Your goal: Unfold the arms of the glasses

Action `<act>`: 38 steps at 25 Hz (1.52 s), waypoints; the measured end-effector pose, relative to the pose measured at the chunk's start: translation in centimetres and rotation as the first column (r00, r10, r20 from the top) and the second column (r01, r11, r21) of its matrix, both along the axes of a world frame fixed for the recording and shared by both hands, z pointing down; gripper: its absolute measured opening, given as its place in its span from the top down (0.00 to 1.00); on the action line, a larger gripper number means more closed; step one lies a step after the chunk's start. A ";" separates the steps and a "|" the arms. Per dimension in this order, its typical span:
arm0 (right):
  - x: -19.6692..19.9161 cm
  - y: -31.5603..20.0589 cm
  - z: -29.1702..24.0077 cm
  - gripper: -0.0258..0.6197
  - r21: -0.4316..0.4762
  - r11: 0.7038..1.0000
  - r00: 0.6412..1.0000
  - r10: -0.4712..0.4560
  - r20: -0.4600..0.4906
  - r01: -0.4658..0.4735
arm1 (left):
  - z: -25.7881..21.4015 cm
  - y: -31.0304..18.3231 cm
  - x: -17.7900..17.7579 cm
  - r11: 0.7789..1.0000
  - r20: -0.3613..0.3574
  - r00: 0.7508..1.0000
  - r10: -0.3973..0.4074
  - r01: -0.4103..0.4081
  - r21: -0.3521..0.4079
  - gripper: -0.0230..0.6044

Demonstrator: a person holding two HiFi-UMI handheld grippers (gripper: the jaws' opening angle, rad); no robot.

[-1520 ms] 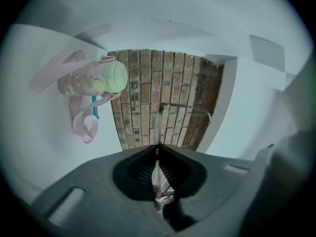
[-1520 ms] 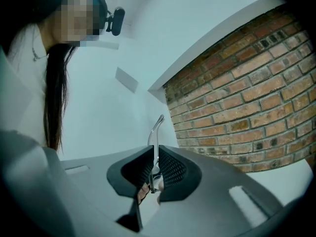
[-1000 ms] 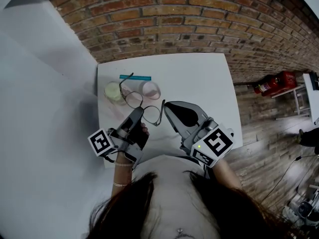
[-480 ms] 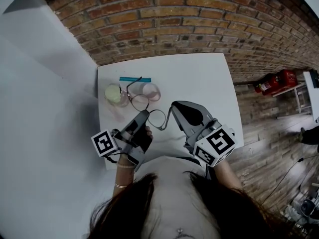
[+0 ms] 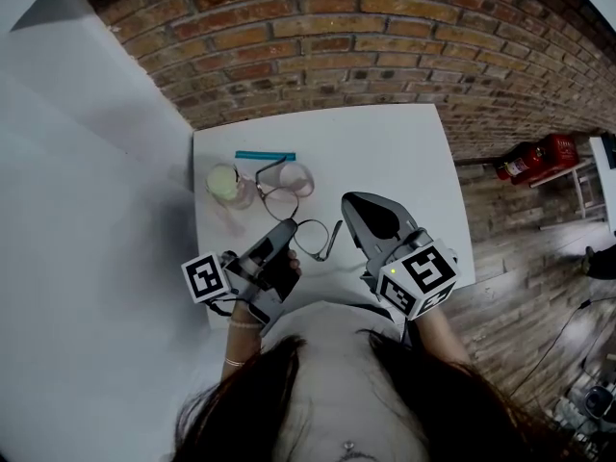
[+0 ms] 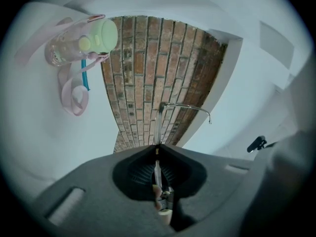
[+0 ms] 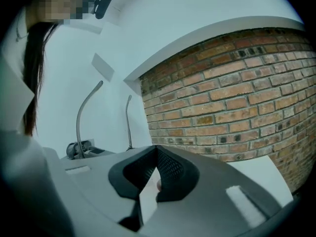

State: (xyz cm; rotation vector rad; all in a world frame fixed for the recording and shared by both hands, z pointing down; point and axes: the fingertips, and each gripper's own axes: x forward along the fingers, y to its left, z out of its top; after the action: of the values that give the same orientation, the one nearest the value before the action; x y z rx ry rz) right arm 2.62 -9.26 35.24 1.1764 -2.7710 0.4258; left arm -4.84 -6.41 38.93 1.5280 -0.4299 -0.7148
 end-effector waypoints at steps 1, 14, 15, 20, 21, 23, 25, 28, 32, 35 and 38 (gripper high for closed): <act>0.0 0.0 0.0 0.96 -0.001 1.000 1.000 -0.001 -0.002 0.001 | 0.0 0.1 0.0 1.000 0.001 1.000 0.004 -0.004 -0.001 0.93; -0.5 0.2 0.2 0.96 -0.006 1.000 1.000 -0.013 -0.021 0.013 | 0.3 0.5 0.4 0.999 0.003 0.999 0.034 -0.034 -0.005 0.93; -0.5 0.2 0.2 0.96 -0.006 1.000 1.000 -0.013 -0.023 0.013 | 0.3 0.5 0.4 0.999 0.002 0.999 0.035 -0.035 -0.005 0.93; -0.7 0.3 0.1 0.96 -0.003 1.000 0.999 -0.027 -0.034 0.027 | 0.1 0.5 0.4 0.999 0.000 0.999 0.034 -0.034 -0.003 0.93; -0.7 0.3 0.1 0.96 -0.002 1.000 0.999 -0.028 -0.035 0.028 | 0.1 0.5 0.3 0.999 0.000 0.999 0.033 -0.033 -0.004 0.93; -0.7 0.2 0.1 0.96 -0.003 1.000 0.999 -0.027 -0.036 0.026 | 0.2 0.5 0.2 0.999 0.003 0.999 0.032 -0.032 -0.004 0.93; -0.7 0.2 0.2 0.96 -0.005 1.000 0.999 -0.023 -0.038 0.023 | 0.3 0.5 0.1 1.000 0.004 1.000 0.030 -0.030 -0.006 0.93; -0.7 0.2 0.3 0.96 -0.009 1.000 0.999 -0.020 -0.036 0.020 | 0.4 0.6 -0.1 1.000 0.000 1.000 0.027 -0.027 -0.010 0.93; -0.7 0.2 0.2 0.96 -0.011 1.000 0.999 -0.022 -0.034 0.022 | 0.5 0.5 0.0 1.000 0.004 1.000 0.029 -0.029 -0.011 0.93; -0.8 0.2 0.2 0.96 -0.011 1.000 0.999 -0.025 -0.033 0.024 | 0.4 0.5 0.2 0.999 0.001 0.999 0.033 -0.032 -0.010 0.93; -1.0 0.3 0.2 0.96 -0.010 1.000 0.999 -0.027 -0.034 0.027 | 0.5 0.6 0.1 0.999 0.001 0.999 0.035 -0.035 -0.010 0.93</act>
State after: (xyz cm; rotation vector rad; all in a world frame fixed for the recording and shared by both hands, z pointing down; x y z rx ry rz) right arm 1.63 -8.98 35.43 1.1325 -2.7497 0.4115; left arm -4.71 -5.80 39.38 1.5231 -0.4055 -0.6837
